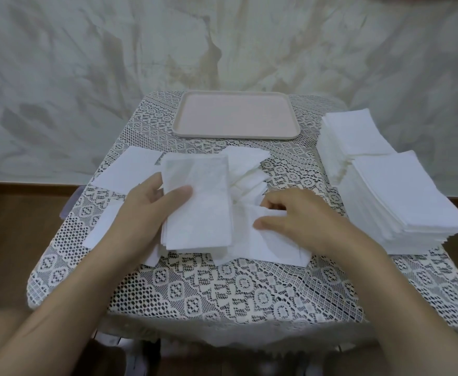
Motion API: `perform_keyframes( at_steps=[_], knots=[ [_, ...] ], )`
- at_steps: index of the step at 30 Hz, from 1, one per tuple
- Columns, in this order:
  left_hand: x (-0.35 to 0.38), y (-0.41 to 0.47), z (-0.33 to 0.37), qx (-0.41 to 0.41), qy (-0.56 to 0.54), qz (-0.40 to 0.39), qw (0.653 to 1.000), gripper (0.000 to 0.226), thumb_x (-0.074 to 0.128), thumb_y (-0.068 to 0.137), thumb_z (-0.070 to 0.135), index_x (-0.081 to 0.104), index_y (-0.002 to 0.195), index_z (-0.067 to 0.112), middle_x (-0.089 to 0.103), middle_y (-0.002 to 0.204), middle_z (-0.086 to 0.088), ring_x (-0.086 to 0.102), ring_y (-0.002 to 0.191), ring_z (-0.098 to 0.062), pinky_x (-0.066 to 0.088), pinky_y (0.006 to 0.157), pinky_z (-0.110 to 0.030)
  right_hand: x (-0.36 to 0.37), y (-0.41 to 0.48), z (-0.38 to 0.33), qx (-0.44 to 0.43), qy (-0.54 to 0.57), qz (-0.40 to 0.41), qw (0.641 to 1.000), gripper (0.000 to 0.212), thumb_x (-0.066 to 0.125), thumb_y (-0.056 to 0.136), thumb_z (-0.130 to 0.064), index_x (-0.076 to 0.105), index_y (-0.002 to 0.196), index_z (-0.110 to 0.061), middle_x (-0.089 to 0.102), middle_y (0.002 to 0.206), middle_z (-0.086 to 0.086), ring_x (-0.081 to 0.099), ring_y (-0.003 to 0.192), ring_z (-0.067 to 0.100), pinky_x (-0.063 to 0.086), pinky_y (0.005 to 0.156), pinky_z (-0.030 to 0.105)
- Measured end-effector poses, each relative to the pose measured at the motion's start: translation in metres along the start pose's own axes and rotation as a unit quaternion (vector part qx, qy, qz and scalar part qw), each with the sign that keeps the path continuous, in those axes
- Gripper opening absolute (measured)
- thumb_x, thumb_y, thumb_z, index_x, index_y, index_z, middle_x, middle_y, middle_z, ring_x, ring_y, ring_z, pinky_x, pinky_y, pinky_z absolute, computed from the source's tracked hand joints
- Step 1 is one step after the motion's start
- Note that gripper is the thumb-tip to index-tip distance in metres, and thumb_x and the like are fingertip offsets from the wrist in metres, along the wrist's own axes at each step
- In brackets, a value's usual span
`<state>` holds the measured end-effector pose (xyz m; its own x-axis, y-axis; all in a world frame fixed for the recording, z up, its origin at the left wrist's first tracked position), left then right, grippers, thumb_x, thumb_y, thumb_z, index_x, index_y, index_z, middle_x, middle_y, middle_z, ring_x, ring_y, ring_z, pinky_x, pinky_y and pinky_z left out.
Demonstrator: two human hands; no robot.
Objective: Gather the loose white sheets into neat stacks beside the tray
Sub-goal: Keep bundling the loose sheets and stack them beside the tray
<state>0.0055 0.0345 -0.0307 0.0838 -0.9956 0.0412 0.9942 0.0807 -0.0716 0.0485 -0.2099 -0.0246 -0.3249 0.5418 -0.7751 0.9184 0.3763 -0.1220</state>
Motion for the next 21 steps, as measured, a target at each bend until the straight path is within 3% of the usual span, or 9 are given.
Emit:
perform_keyframes(
  at_steps=[3,6,8,10,13,15,18,21],
  knots=[
    [-0.001,0.0,0.004,0.002,-0.004,0.019,1.0,0.03,0.068,0.094,0.027,0.07,0.123,0.018,0.08,0.102,-0.006,0.077,0.08,-0.022,0.056,0.049,-0.028,-0.019,0.0,0.003,-0.029,0.078,0.063,0.995,0.025,0.077,0.088,-0.035,0.061,0.075,-0.021,0.062,0.074,-0.009,0.057,0.072,0.014,0.039,0.063,0.033],
    [-0.004,-0.001,0.008,0.01,0.0,0.052,0.999,0.017,0.061,0.103,0.018,0.07,0.117,0.018,0.08,0.089,0.001,0.075,0.07,-0.012,0.054,0.05,-0.022,-0.038,-0.004,0.004,-0.055,0.195,0.172,0.964,0.026,0.077,0.09,-0.028,0.061,0.073,-0.017,0.059,0.067,-0.011,0.051,0.064,0.009,0.036,0.059,0.028],
    [-0.007,-0.001,0.008,0.01,0.005,0.059,0.998,0.018,0.061,0.103,0.019,0.071,0.119,0.019,0.081,0.096,0.0,0.077,0.08,-0.016,0.058,0.058,-0.025,-0.036,-0.006,0.002,-0.037,0.279,0.202,0.938,0.025,0.075,0.092,-0.024,0.062,0.079,-0.008,0.062,0.072,-0.005,0.054,0.065,0.011,0.037,0.058,0.027],
    [-0.009,-0.001,0.007,0.01,0.013,0.064,0.998,0.02,0.062,0.103,0.021,0.071,0.121,0.02,0.081,0.105,-0.004,0.078,0.091,-0.023,0.06,0.069,-0.033,-0.022,-0.004,-0.003,-0.006,0.303,0.172,0.937,0.021,0.073,0.094,-0.025,0.064,0.083,-0.009,0.068,0.078,-0.005,0.06,0.068,0.012,0.041,0.06,0.027],
    [-0.012,-0.001,0.005,0.01,0.018,0.071,0.997,0.02,0.063,0.102,0.023,0.071,0.12,0.021,0.081,0.106,-0.004,0.078,0.093,-0.023,0.06,0.075,-0.039,0.001,0.001,-0.003,0.031,0.169,0.104,0.98,0.016,0.069,0.095,-0.036,0.065,0.093,-0.02,0.071,0.09,-0.009,0.067,0.081,0.013,0.052,0.068,0.033],
    [-0.015,-0.001,0.006,0.012,0.019,0.074,0.997,0.02,0.063,0.102,0.023,0.071,0.12,0.021,0.081,0.107,-0.004,0.078,0.094,-0.024,0.06,0.078,-0.041,0.0,0.0,-0.003,0.031,0.05,0.114,0.992,0.016,0.07,0.094,-0.041,0.063,0.099,-0.028,0.067,0.088,-0.013,0.065,0.082,0.01,0.05,0.071,0.03],
    [-0.018,0.0,0.006,0.014,0.023,0.075,0.997,0.022,0.063,0.103,0.024,0.071,0.122,0.021,0.08,0.108,-0.005,0.078,0.093,-0.024,0.06,0.077,-0.042,-0.008,-0.001,-0.004,0.02,0.024,0.146,0.989,0.023,0.073,0.091,-0.04,0.06,0.107,-0.032,0.063,0.089,-0.013,0.06,0.08,0.004,0.046,0.071,0.03],
    [-0.018,0.0,0.005,0.014,0.024,0.072,0.997,0.023,0.062,0.103,0.023,0.07,0.124,0.019,0.08,0.109,-0.005,0.078,0.095,-0.024,0.062,0.075,-0.038,-0.006,0.002,-0.005,0.021,0.013,0.142,0.99,0.019,0.074,0.09,-0.04,0.064,0.103,-0.03,0.063,0.09,-0.011,0.058,0.079,0.004,0.043,0.069,0.029]
  ],
)
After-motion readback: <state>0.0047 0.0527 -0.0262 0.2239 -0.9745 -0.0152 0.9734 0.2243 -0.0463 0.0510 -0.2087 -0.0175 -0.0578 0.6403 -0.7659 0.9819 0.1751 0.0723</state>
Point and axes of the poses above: each hand's wrist, its own y-axis towards the middle knuckle, its own x-axis out of the palm, z = x × y, the point moved 6 cm from there along y, towards the middle knuckle
